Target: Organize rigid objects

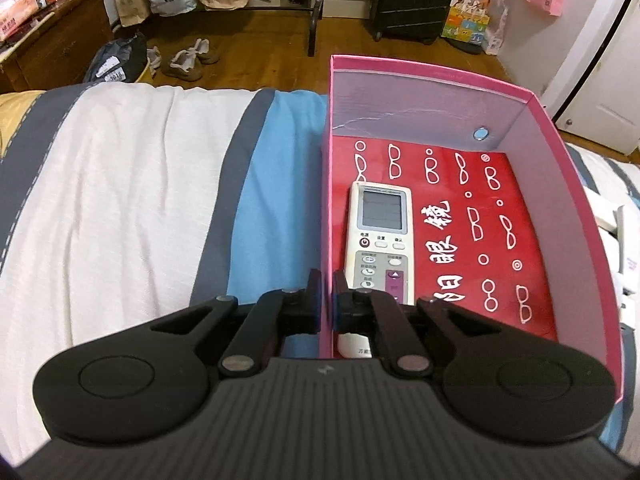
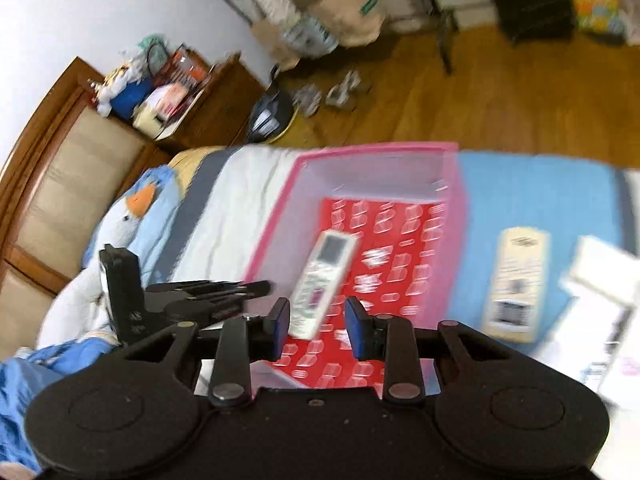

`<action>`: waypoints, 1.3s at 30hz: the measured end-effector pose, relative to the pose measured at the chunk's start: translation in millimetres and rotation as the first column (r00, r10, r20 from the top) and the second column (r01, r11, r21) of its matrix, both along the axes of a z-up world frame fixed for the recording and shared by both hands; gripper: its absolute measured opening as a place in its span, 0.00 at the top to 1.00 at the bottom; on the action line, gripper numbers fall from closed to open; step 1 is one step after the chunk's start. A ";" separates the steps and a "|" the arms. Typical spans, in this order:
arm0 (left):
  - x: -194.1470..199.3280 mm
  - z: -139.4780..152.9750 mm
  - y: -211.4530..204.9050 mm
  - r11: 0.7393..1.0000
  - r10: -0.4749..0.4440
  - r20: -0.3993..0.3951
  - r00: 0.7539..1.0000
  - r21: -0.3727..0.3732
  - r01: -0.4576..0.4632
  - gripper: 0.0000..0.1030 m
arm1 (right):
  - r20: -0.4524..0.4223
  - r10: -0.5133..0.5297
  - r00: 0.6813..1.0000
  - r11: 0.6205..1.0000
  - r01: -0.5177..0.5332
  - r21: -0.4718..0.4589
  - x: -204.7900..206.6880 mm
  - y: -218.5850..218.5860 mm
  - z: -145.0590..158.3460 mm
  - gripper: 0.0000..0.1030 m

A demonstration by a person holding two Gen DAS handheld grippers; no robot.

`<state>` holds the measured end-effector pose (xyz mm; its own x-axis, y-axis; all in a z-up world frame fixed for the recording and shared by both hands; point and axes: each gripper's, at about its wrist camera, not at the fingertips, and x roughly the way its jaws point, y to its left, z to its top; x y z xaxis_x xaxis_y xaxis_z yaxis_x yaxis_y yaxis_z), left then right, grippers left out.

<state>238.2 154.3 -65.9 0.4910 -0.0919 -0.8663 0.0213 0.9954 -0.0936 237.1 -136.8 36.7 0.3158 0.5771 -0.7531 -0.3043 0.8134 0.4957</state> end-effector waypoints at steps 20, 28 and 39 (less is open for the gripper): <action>1.9 0.0 -5.8 0.999 0.021 -0.012 1.000 0.034 -0.020 0.95 | 0.011 -0.300 0.954 0.914 0.290 -0.285 -3.5 -131.3 -96.8 0.60; 2.2 -0.5 -4.5 1.000 0.024 -0.014 1.000 0.015 -0.023 0.95 | -0.013 -0.436 0.900 0.861 0.413 -0.296 -6.2 -186.3 -128.5 0.50; 1.6 0.3 -1.8 0.999 0.024 -0.012 1.000 0.029 -0.024 0.95 | -0.009 -0.472 0.882 0.882 0.472 0.008 -12.9 -216.8 -159.6 0.50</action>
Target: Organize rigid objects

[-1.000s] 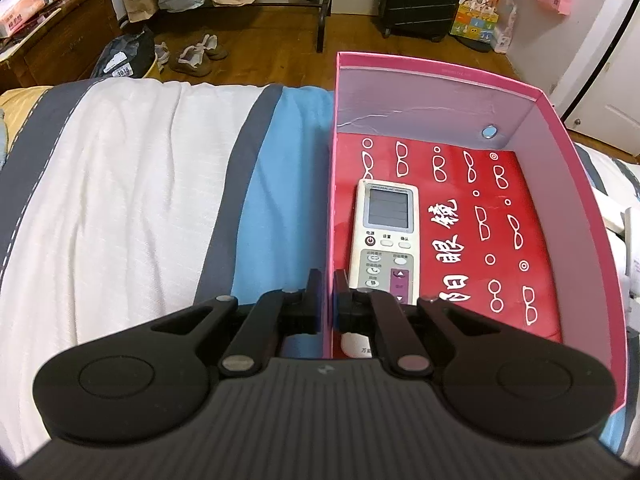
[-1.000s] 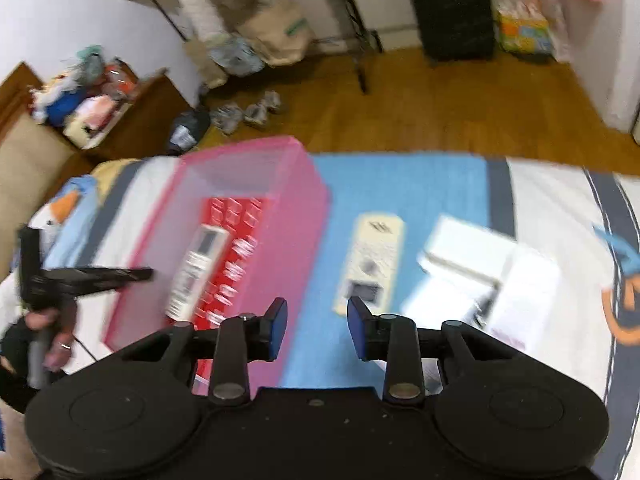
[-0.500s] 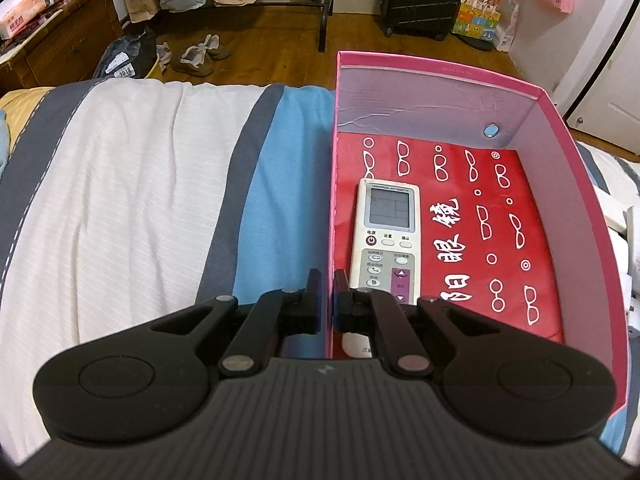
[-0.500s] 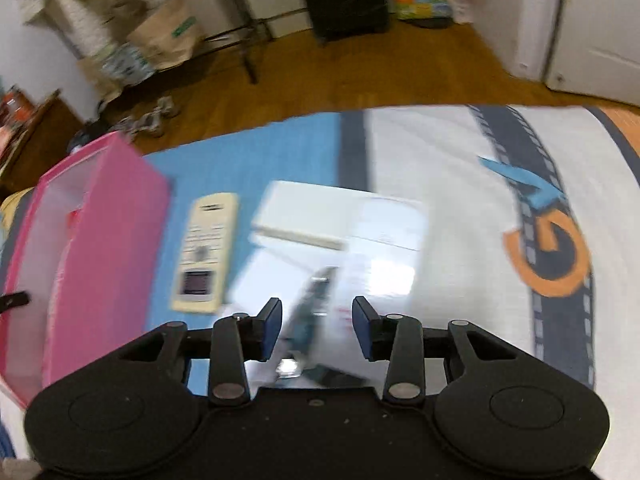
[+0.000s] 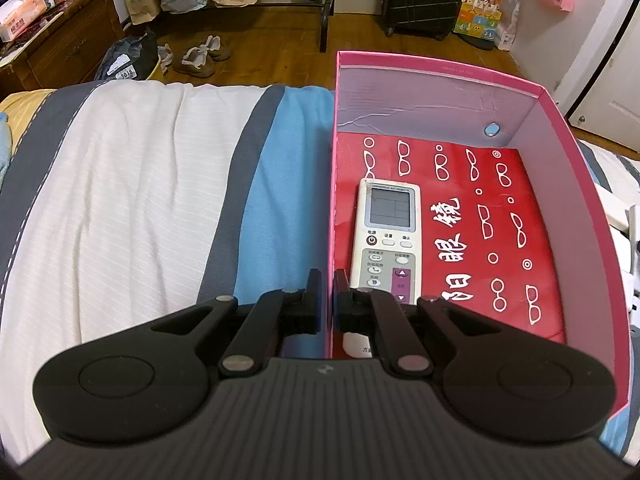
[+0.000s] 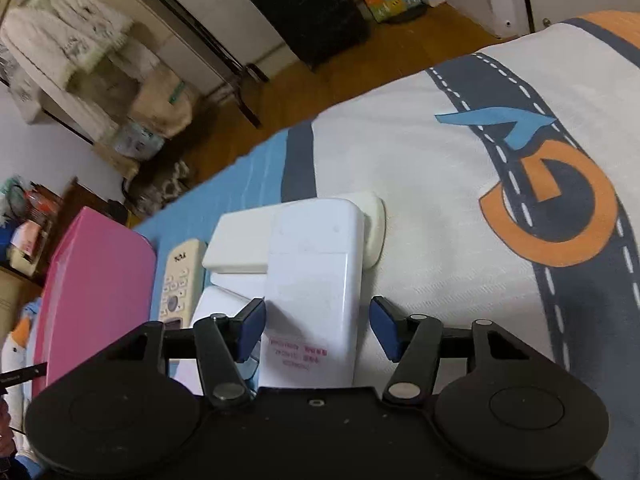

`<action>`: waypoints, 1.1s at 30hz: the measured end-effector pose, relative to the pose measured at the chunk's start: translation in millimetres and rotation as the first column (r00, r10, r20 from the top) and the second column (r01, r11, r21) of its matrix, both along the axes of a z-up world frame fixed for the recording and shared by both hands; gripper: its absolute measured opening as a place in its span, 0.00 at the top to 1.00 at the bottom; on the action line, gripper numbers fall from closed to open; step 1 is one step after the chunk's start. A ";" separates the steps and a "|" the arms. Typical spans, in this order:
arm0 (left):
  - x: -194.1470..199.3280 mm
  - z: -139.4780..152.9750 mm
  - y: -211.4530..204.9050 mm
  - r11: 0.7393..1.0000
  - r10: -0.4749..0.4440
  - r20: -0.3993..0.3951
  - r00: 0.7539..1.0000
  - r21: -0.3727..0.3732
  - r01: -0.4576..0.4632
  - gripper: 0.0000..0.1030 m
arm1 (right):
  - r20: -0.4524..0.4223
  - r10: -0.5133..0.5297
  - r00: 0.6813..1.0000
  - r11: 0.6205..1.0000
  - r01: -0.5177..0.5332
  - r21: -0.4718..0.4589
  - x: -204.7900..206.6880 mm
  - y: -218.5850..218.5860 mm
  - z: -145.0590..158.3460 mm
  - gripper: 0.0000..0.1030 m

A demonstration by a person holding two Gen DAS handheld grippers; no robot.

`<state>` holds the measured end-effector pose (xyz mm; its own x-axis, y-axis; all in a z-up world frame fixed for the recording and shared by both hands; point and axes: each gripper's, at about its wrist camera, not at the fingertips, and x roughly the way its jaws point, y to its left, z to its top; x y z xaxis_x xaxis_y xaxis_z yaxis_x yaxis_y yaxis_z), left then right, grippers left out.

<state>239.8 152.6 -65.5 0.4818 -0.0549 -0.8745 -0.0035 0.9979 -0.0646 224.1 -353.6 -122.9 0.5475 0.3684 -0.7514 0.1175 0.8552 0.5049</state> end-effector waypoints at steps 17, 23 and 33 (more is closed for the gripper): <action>-0.8 -0.2 -0.5 1.000 0.009 -0.008 1.000 -0.008 -0.009 0.96 | -0.067 0.242 0.968 0.929 -0.251 -0.272 6.1 64.3 49.2 0.77; -0.6 -1.2 -0.1 1.000 0.004 -0.007 1.000 -0.001 -0.004 0.96 | -0.061 0.214 0.975 0.908 -0.222 -0.355 7.8 77.2 34.2 0.79; -0.8 -0.7 -3.5 1.000 0.000 -0.010 1.000 0.000 0.000 0.96 | 0.097 0.220 0.971 0.893 -0.160 -0.420 -23.7 98.3 94.4 0.81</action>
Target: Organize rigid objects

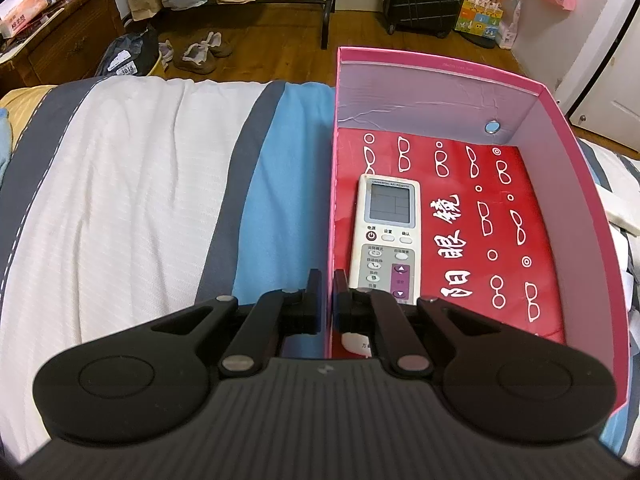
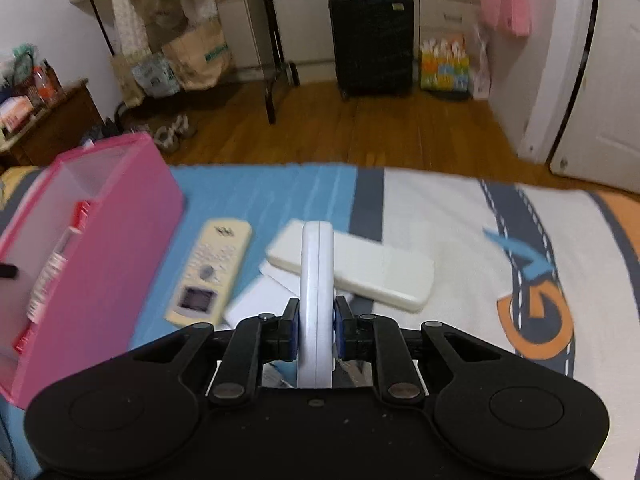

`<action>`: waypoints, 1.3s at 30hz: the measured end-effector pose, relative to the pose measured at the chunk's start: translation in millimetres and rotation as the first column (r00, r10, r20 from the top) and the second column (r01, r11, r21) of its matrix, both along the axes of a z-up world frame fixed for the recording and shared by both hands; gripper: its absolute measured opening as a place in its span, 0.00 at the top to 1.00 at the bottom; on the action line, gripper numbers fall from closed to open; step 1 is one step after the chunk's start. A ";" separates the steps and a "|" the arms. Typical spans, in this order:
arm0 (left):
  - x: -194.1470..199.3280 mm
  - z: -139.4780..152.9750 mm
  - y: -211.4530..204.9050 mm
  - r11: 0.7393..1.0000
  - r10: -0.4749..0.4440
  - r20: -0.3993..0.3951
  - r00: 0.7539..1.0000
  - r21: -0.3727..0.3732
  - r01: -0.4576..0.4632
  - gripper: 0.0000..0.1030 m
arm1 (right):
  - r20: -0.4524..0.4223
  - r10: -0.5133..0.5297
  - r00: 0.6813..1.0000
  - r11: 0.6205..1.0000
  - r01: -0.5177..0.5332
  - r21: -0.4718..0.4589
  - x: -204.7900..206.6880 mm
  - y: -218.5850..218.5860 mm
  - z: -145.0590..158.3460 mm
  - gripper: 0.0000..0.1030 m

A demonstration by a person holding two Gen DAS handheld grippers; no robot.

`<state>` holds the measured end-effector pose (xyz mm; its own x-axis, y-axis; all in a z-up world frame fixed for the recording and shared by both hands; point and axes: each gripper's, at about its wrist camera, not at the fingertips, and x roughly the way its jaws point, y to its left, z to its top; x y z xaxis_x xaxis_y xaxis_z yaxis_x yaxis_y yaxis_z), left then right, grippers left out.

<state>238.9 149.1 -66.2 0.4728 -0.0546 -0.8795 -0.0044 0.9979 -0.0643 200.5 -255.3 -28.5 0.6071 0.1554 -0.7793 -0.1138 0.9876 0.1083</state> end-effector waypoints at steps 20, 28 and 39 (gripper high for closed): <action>-1.5 1.9 16.0 0.994 0.000 -0.015 1.000 -0.109 -0.002 0.96 | 0.021 0.594 0.804 0.801 -0.594 0.073 -16.2 185.7 72.1 0.81; -1.9 1.7 15.2 0.994 -0.002 -0.011 1.000 -0.106 0.001 0.96 | -0.088 0.775 0.625 0.617 -0.780 -0.103 -22.8 242.2 16.6 0.81; -6.0 0.6 16.2 0.993 0.007 0.004 1.000 -0.121 -0.007 0.96 | -0.318 0.887 0.334 0.267 -0.934 -0.238 -23.1 284.2 -18.2 0.81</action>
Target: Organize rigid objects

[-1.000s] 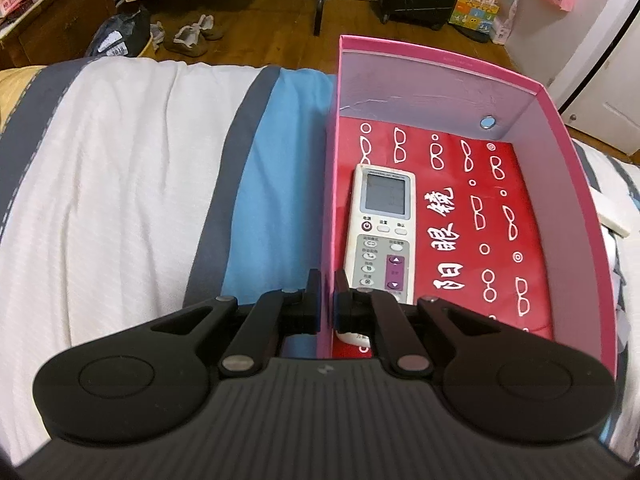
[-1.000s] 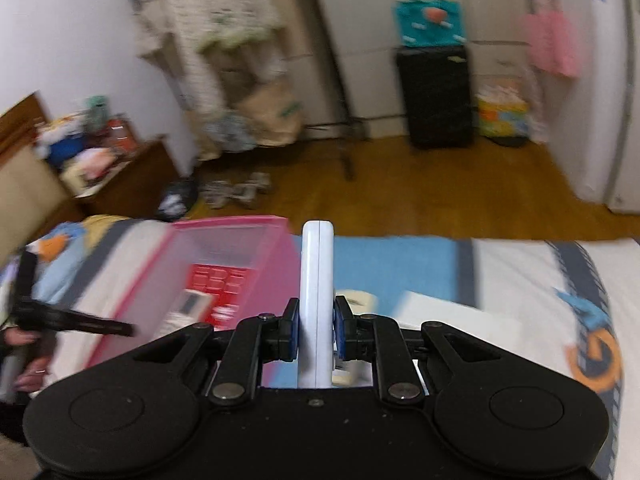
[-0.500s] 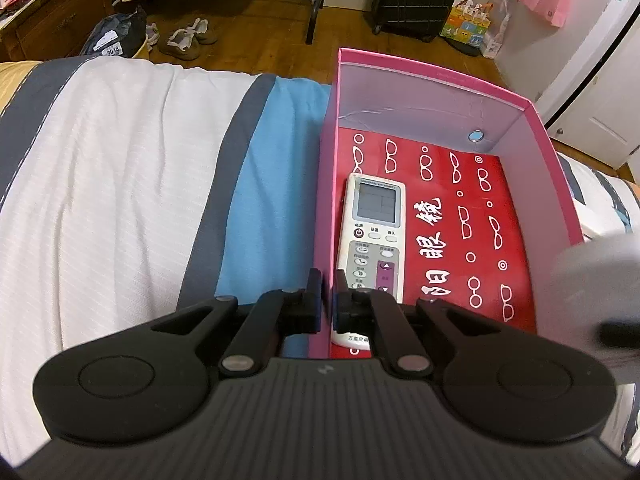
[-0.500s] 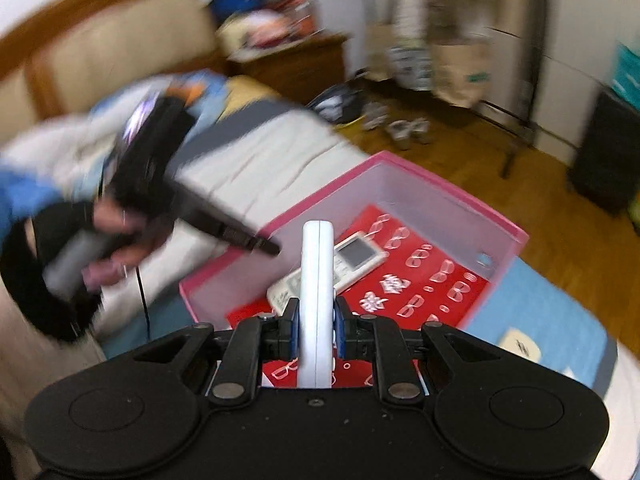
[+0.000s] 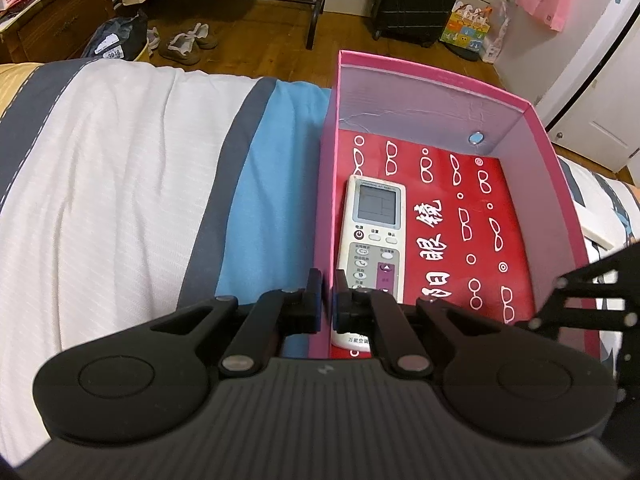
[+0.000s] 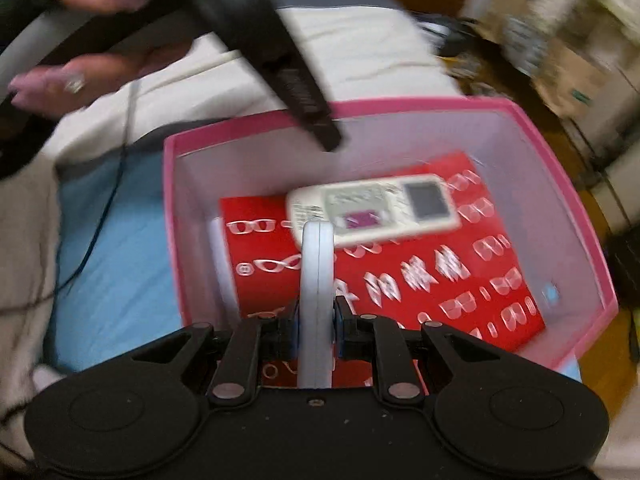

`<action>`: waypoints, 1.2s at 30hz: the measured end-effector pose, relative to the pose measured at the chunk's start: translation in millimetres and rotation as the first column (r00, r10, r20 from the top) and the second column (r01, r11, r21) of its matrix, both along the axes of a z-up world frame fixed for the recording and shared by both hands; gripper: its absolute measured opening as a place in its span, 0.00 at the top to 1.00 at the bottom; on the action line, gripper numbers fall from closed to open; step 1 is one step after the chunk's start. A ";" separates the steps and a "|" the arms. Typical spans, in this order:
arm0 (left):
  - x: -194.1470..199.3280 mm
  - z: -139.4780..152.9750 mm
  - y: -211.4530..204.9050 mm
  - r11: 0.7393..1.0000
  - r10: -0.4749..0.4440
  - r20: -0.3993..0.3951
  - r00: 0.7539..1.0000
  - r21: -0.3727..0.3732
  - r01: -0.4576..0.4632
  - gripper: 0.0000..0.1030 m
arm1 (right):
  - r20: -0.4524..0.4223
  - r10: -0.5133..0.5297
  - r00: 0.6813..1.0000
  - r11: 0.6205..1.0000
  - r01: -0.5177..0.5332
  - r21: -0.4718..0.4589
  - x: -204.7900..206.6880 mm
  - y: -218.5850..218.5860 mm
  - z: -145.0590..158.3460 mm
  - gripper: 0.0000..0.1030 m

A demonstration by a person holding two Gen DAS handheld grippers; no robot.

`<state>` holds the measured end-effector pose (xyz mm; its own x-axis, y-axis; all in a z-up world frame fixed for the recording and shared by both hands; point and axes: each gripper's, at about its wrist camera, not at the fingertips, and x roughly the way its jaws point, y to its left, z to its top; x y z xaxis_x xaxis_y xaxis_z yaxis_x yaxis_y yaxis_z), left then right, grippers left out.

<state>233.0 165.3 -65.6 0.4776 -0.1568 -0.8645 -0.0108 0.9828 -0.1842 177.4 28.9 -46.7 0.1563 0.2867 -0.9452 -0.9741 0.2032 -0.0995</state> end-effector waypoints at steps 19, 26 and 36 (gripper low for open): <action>2.1 -0.4 7.0 1.000 -0.002 -0.008 1.000 -0.021 0.002 0.95 | 0.058 0.190 0.980 0.971 -0.179 -0.156 2.2 25.0 -17.2 0.81; 1.3 -1.2 6.6 1.000 -0.004 -0.009 1.000 -0.022 0.003 0.95 | -0.104 0.000 0.995 0.999 -0.004 -0.036 20.7 13.7 -4.4 0.64; 0.1 -3.2 4.6 1.000 -0.009 -0.004 1.000 -0.018 0.009 0.95 | -0.285 -0.401 0.871 0.885 0.448 0.124 59.5 -63.6 27.9 0.64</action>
<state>233.1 169.9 -68.8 0.4728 -0.1769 -0.8632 -0.0024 0.9794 -0.2020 236.9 -34.8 -18.8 0.0728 0.4138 -0.9074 -0.7774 0.5935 0.2083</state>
